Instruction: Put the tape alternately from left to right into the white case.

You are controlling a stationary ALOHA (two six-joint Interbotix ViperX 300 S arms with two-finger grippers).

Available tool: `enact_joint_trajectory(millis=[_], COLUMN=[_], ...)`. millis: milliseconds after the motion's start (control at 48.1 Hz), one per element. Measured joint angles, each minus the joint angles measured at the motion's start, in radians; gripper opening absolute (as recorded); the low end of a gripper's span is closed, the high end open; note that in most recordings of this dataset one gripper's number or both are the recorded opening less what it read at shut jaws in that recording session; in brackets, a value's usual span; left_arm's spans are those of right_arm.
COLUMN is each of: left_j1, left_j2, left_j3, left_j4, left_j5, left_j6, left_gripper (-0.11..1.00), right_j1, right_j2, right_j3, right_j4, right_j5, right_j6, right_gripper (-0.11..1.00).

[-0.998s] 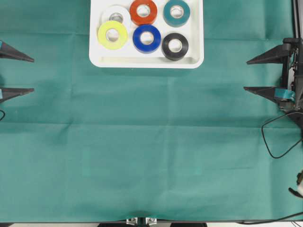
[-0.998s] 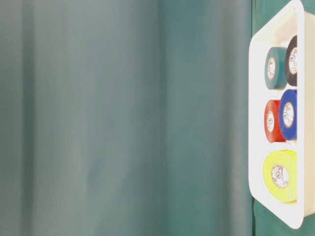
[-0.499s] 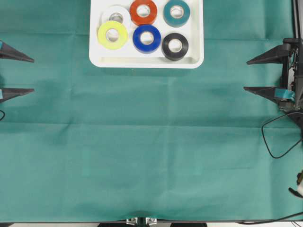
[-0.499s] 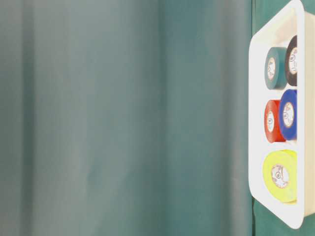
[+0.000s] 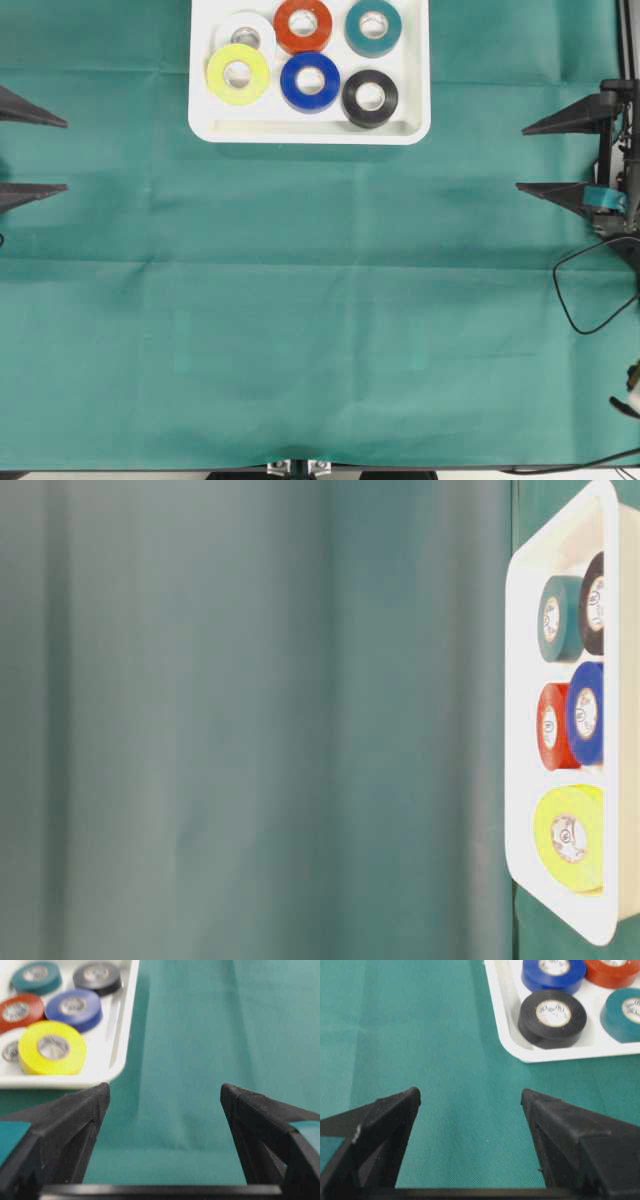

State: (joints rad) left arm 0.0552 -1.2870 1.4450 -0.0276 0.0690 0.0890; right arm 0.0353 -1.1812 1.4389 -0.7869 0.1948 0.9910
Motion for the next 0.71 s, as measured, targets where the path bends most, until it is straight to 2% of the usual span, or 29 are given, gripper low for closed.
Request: enact_joint_trajectory(millis=[707], left_j1=[0.000], left_j2=[-0.035], left_j3=[0.000], left_j4=[0.000], left_j5=[-0.002], left_j6=[0.000], left_gripper=[0.64], right_j1=[0.002], right_j2=[-0.012], right_j3=[0.000], right_j4=[-0.002], right_j5=[0.000], right_j6=[0.000], right_gripper=[0.88])
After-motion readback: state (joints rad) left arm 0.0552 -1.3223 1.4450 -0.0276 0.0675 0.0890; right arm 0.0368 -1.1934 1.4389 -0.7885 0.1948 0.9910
